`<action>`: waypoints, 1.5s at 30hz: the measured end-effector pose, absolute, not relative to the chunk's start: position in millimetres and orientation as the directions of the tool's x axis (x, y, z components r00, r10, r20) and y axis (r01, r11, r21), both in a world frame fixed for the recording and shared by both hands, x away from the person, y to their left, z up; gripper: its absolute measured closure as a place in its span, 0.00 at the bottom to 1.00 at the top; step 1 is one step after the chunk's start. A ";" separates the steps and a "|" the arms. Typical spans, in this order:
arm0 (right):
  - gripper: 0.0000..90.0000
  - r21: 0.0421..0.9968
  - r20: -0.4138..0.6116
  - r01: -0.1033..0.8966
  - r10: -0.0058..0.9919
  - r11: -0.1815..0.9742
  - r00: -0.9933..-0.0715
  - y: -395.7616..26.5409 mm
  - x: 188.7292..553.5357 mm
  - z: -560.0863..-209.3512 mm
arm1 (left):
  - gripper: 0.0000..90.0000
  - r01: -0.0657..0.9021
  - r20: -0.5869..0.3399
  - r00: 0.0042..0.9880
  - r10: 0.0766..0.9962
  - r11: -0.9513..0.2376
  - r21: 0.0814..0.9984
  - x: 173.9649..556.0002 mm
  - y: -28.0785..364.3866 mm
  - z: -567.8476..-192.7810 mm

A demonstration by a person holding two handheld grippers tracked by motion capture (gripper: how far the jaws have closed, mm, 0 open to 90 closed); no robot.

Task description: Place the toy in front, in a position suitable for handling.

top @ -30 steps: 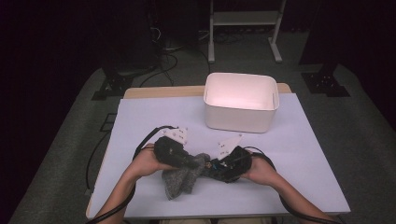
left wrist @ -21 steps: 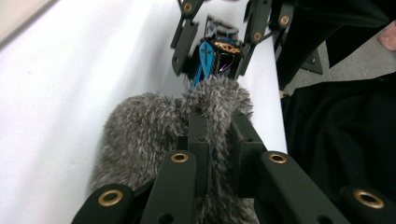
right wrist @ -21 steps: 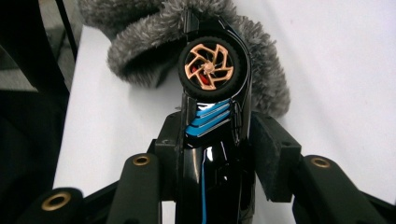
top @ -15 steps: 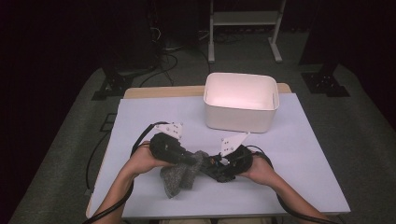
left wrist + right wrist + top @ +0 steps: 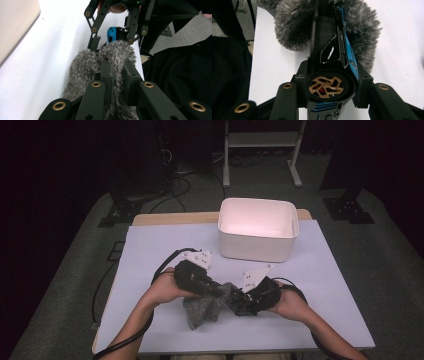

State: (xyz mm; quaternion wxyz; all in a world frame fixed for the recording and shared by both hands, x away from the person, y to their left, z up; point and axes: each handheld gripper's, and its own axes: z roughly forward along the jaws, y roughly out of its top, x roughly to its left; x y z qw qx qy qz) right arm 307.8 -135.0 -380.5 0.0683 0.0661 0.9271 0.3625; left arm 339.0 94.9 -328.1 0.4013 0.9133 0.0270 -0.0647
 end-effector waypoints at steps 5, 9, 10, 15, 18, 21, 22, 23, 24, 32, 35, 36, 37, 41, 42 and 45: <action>0.63 0.734 -0.018 0.095 0.159 0.672 -0.987 -128.6 313.0 -380.6 | 0.90 0.109 -0.131 0.991 0.015 -0.660 0.744 338.0 105.4 -316.4; 0.63 0.766 0.011 0.090 0.127 0.636 -0.992 -115.1 318.0 -382.6 | 0.90 0.115 -0.136 0.991 0.020 -0.660 0.742 337.2 112.2 -312.1; 0.63 0.762 0.008 0.084 0.121 0.642 -0.993 -112.0 318.4 -384.6 | 0.90 0.120 -0.144 0.989 0.020 -0.678 0.726 337.5 111.5 -314.3; 0.62 0.758 -0.003 0.069 0.109 0.649 -0.994 -109.4 315.6 -387.1 | 0.90 0.129 -0.158 0.987 0.019 -0.678 0.723 336.5 112.1 -317.4; 0.53 0.741 -0.012 0.077 0.127 0.667 -0.992 -111.4 313.2 -387.8 | 0.90 0.121 -0.152 0.988 0.014 -0.682 0.721 335.7 109.5 -316.5; 0.56 0.723 -0.023 0.087 0.149 0.686 -0.989 -120.5 309.5 -391.0 | 0.90 0.114 -0.148 0.989 0.009 -0.684 0.720 336.0 107.0 -315.7; 0.61 0.726 -0.012 0.094 0.150 0.681 -0.989 -123.5 308.5 -391.3 | 0.90 0.113 -0.149 0.989 0.006 -0.685 0.719 336.4 105.2 -315.7; 0.61 0.729 -0.019 0.091 0.154 0.678 -0.988 -125.8 307.7 -391.3 | 0.90 0.110 -0.147 0.989 0.004 -0.684 0.721 336.6 103.4 -315.3; 0.62 0.730 -0.020 0.092 0.155 0.678 -0.988 -127.3 307.3 -390.9 | 0.90 0.101 -0.138 0.990 0.000 -0.681 0.725 336.8 101.9 -315.0; 0.62 0.755 -0.004 0.102 0.161 0.647 -0.987 -136.1 309.2 -394.5 | 0.90 0.148 -0.169 0.985 0.035 -0.679 0.719 339.3 112.7 -330.7; 0.62 0.762 -0.002 0.104 0.163 0.639 -0.987 -137.4 309.6 -395.6 | 0.90 0.161 -0.177 0.983 0.046 -0.683 0.713 339.3 118.5 -337.0; 0.62 0.762 -0.002 0.104 0.164 0.639 -0.987 -137.1 309.4 -395.6 | 0.90 0.167 -0.181 0.982 0.052 -0.683 0.711 339.2 120.1 -338.0; 0.62 0.762 -0.002 0.105 0.165 0.639 -0.986 -136.7 309.3 -395.6 | 0.90 0.166 -0.179 0.982 0.053 -0.686 0.709 339.0 121.6 -338.2; 0.62 0.767 0.005 0.109 0.164 0.632 -0.986 -134.6 310.9 -396.1 | 0.90 0.159 -0.163 0.985 0.060 -0.688 0.708 338.9 123.2 -333.9; 0.62 0.768 0.009 0.114 0.166 0.631 -0.986 -134.4 311.6 -396.2 | 0.90 0.159 -0.165 0.985 0.056 -0.679 0.717 339.0 122.9 -331.2; 0.62 0.771 0.019 0.123 0.169 0.625 -0.985 -133.3 312.8 -396.8 | 0.90 0.138 -0.164 0.986 0.022 -0.655 0.742 338.2 118.4 -320.2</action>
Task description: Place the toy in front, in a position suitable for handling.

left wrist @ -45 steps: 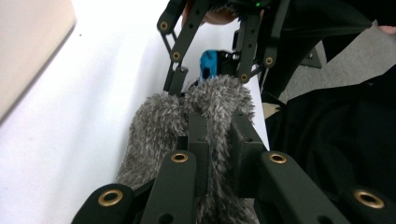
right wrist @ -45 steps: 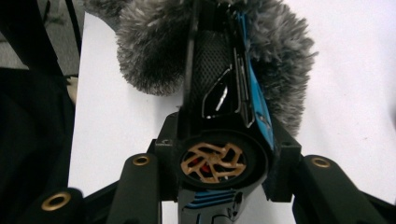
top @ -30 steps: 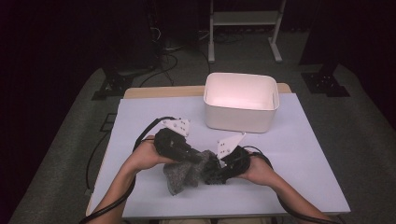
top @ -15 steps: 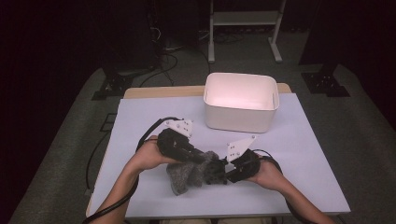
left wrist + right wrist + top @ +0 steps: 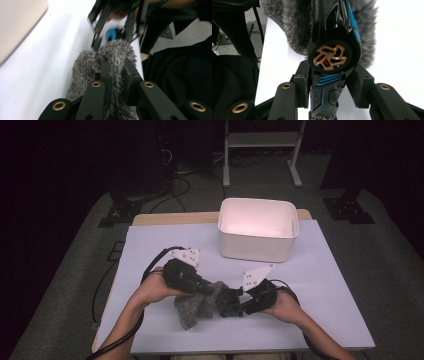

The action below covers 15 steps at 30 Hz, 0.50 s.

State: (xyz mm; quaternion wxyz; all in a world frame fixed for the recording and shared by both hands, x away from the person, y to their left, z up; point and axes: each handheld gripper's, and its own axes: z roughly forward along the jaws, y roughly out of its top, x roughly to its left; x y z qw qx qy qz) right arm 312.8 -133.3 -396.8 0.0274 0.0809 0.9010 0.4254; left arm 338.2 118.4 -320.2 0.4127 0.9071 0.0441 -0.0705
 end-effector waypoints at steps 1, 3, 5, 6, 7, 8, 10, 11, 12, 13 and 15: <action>0.62 0.772 0.017 0.119 0.167 0.624 -0.986 -132.4 313.2 -397.0 | 0.90 0.129 -0.163 0.987 0.009 -0.653 0.746 337.1 115.6 -317.0; 0.62 0.772 0.017 0.118 0.165 0.625 -0.986 -130.8 312.9 -396.9 | 0.90 0.108 -0.141 0.990 0.005 -0.672 0.733 334.7 109.5 -315.1; 0.62 0.771 0.017 0.117 0.163 0.626 -0.986 -131.0 313.0 -396.8 | 0.90 0.112 -0.148 0.989 0.005 -0.674 0.730 335.0 108.7 -316.7; 0.62 0.772 0.018 0.118 0.164 0.624 -0.986 -132.1 313.0 -397.1 | 0.90 0.116 -0.148 0.989 0.010 -0.678 0.726 335.6 109.8 -318.1; 0.62 0.773 0.018 0.120 0.167 0.623 -0.986 -132.8 313.0 -397.3 | 0.90 0.123 -0.153 0.988 0.016 -0.678 0.724 336.6 112.0 -320.8; 0.62 0.774 0.016 0.119 0.169 0.622 -0.985 -133.7 313.0 -397.6 | 0.90 0.128 -0.157 0.987 0.020 -0.679 0.722 337.2 113.6 -322.3; 0.62 0.775 0.017 0.121 0.170 0.621 -0.985 -134.5 313.4 -397.8 | 0.89 0.138 -0.163 0.986 0.029 -0.687 0.713 338.3 118.1 -326.7; 0.62 0.775 0.018 0.123 0.173 0.620 -0.985 -134.8 313.4 -397.8 | 0.89 0.149 -0.171 0.985 0.036 -0.688 0.710 338.3 120.3 -328.8; 0.62 0.775 0.016 0.122 0.173 0.620 -0.985 -135.2 314.0 -397.9 | 0.89 0.151 -0.171 0.984 0.041 -0.692 0.706 338.9 123.6 -330.5; 0.62 0.775 0.007 0.117 0.176 0.621 -0.984 -135.6 314.4 -397.9 | 0.89 0.157 -0.173 0.984 0.048 -0.692 0.704 339.2 125.5 -331.4; 0.64 0.776 0.014 0.125 0.182 0.618 -0.983 -137.5 314.8 -397.7 | 0.90 0.164 -0.165 0.984 0.067 -0.707 0.688 340.1 129.8 -333.2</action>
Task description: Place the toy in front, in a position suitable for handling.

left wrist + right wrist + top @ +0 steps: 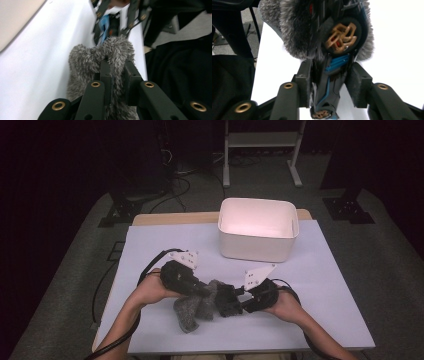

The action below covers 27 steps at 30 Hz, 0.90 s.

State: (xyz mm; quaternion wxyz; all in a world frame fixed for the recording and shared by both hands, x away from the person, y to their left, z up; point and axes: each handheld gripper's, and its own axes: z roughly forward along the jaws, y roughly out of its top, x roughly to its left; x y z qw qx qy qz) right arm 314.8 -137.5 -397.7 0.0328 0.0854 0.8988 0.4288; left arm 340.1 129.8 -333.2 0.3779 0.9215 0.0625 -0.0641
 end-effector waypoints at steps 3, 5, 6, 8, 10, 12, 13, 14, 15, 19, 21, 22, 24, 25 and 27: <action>0.64 0.779 0.009 0.118 0.176 0.616 -0.984 -137.3 316.0 -398.3 | 0.90 0.170 -0.180 0.982 0.060 -0.698 0.696 339.8 129.6 -336.7; 0.64 0.775 0.014 0.121 0.174 0.621 -0.985 -138.0 316.7 -397.6 | 0.90 0.167 -0.177 0.983 0.059 -0.697 0.698 340.5 126.8 -335.7; 0.64 0.772 0.021 0.127 0.175 0.623 -0.984 -138.8 317.3 -397.4 | 0.90 0.162 -0.174 0.983 0.055 -0.699 0.697 340.5 125.5 -335.0; 0.64 0.767 0.027 0.130 0.171 0.628 -0.985 -139.8 318.5 -396.3 | 0.90 0.157 -0.177 0.983 0.044 -0.699 0.697 340.4 122.3 -333.9; 0.64 0.767 0.030 0.134 0.174 0.627 -0.984 -141.5 318.3 -396.3 | 0.90 0.155 -0.180 0.983 0.037 -0.697 0.700 340.2 120.2 -333.5; 0.64 0.774 0.031 0.131 0.169 0.619 -0.985 -143.2 318.1 -397.3 | 0.90 0.149 -0.185 0.983 0.024 -0.697 0.702 339.9 119.0 -333.4; 0.63 0.777 0.038 0.134 0.167 0.615 -0.985 -144.3 318.2 -397.7 | 0.90 0.148 -0.185 0.982 0.023 -0.696 0.702 339.6 118.3 -333.2; 0.63 0.780 0.041 0.132 0.162 0.611 -0.986 -145.3 318.8 -398.1 | 0.90 0.143 -0.184 0.983 0.016 -0.697 0.702 339.3 117.4 -332.9; 0.62 0.787 0.047 0.135 0.160 0.602 -0.986 -146.2 319.0 -398.1 | 0.90 0.141 -0.186 0.983 0.011 -0.697 0.704 338.8 116.1 -332.8; 0.60 0.790 0.047 0.124 0.142 0.600 -0.989 -143.5 319.0 -395.7 | 0.90 0.116 -0.171 0.985 -0.007 -0.709 0.696 336.4 110.6 -330.1; 0.61 0.781 0.017 0.100 0.139 0.617 -0.990 -140.0 316.8 -395.8 | 0.90 0.112 -0.154 0.988 0.005 -0.712 0.693 335.7 109.0 -327.7; 0.61 0.778 0.004 0.095 0.146 0.621 -0.989 -139.2 315.0 -395.7 | 0.90 0.118 -0.158 0.987 0.009 -0.709 0.695 336.2 109.3 -326.8; 0.61 0.779 -0.002 0.095 0.155 0.620 -0.988 -138.8 313.1 -395.8 | 0.90 0.124 -0.156 0.988 0.017 -0.697 0.706 337.2 110.9 -323.6; 0.61 0.781 -0.003 0.097 0.159 0.617 -0.987 -139.0 312.6 -396.2 | 0.90 0.123 -0.150 0.988 0.022 -0.696 0.708 337.9 111.5 -322.5; 0.62 0.785 0.000 0.098 0.158 0.612 -0.987 -139.4 311.8 -397.0 | 0.90 0.130 -0.150 0.988 0.033 -0.700 0.702 339.6 112.2 -321.1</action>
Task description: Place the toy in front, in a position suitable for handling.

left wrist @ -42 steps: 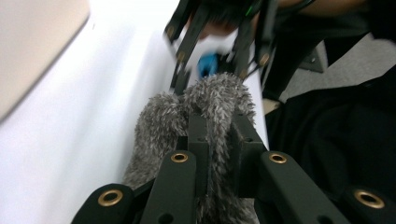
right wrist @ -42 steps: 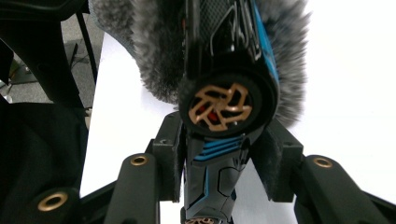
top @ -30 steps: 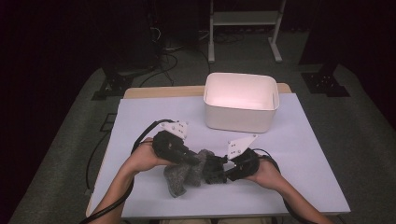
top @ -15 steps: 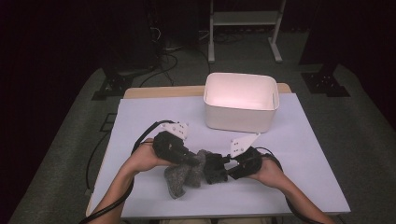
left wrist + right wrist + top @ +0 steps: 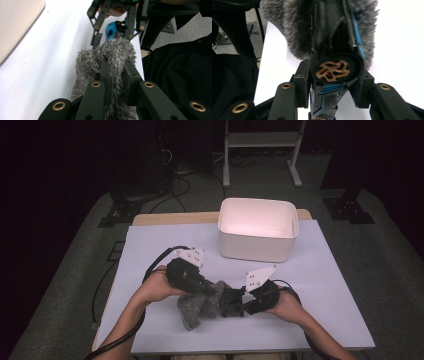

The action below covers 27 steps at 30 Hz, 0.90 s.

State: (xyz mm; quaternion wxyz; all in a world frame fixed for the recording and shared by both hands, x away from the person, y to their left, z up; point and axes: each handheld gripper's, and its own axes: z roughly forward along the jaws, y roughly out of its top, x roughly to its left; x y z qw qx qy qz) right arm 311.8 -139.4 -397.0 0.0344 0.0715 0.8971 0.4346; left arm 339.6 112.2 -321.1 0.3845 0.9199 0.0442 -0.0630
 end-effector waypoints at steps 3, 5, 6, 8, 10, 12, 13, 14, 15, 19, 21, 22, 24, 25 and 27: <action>0.62 0.788 -0.008 0.088 0.154 0.609 -0.988 -138.1 310.0 -397.4 | 0.90 0.130 -0.154 0.987 0.035 -0.730 0.671 340.6 110.3 -326.7; 0.62 0.789 -0.014 0.083 0.153 0.609 -0.988 -137.6 309.2 -397.6 | 0.90 0.143 -0.165 0.985 0.041 -0.722 0.677 340.6 112.1 -328.8; 0.62 0.790 -0.013 0.085 0.156 0.607 -0.988 -137.7 309.1 -397.8 | 0.90 0.143 -0.163 0.986 0.042 -0.720 0.679 340.5 113.2 -328.7; 0.62 0.792 -0.009 0.090 0.160 0.604 -0.987 -137.7 309.1 -398.1 | 0.90 0.142 -0.162 0.986 0.040 -0.712 0.688 340.0 113.6 -326.4; 0.62 0.792 -0.008 0.093 0.162 0.604 -0.987 -136.6 309.2 -398.0 | 0.90 0.129 -0.151 0.988 0.032 -0.711 0.691 339.2 111.4 -321.6; 0.62 0.793 -0.008 0.093 0.164 0.602 -0.986 -135.4 308.6 -398.3 | 0.90 0.107 -0.135 0.991 0.017 -0.711 0.695 337.1 107.2 -313.5; 0.62 0.794 -0.010 0.093 0.165 0.601 -0.986 -134.9 308.2 -398.6 | 0.90 0.101 -0.133 0.991 0.010 -0.706 0.701 336.0 105.2 -310.1; 0.62 0.797 -0.014 0.089 0.165 0.598 -0.986 -134.3 308.2 -399.0 | 0.90 0.085 -0.128 0.992 -0.009 -0.705 0.705 334.5 101.2 -304.2; 0.62 0.799 -0.014 0.090 0.168 0.594 -0.986 -133.2 307.9 -399.5 | 0.90 0.074 -0.122 0.992 -0.016 -0.709 0.702 332.4 96.4 -300.3; 0.62 0.802 -0.029 0.076 0.166 0.592 -0.986 -127.2 305.8 -400.5 | 0.90 0.018 -0.089 0.995 -0.050 -0.771 0.637 328.1 72.6 -294.3; 0.62 0.801 -0.039 0.070 0.168 0.594 -0.985 -126.3 303.7 -400.6 | 0.90 0.013 -0.096 0.994 -0.060 -0.783 0.622 328.9 65.5 -295.0; 0.62 0.802 -0.038 0.071 0.170 0.593 -0.985 -127.1 303.5 -400.7 | 0.90 0.015 -0.096 0.994 -0.058 -0.780 0.626 329.3 63.7 -295.0; 0.62 0.810 -0.030 0.080 0.177 0.581 -0.984 -130.3 303.9 -401.8 | 0.90 0.011 -0.093 0.994 -0.060 -0.780 0.626 329.2 60.8 -295.1; 0.62 0.813 -0.029 0.081 0.178 0.577 -0.984 -131.3 304.0 -402.3 | 0.90 0.009 -0.093 0.994 -0.063 -0.779 0.627 328.9 59.0 -294.9; 0.62 0.812 -0.027 0.084 0.180 0.578 -0.983 -133.2 303.6 -401.9 | 0.89 -0.002 -0.080 0.995 -0.067 -0.781 0.624 328.5 58.0 -293.1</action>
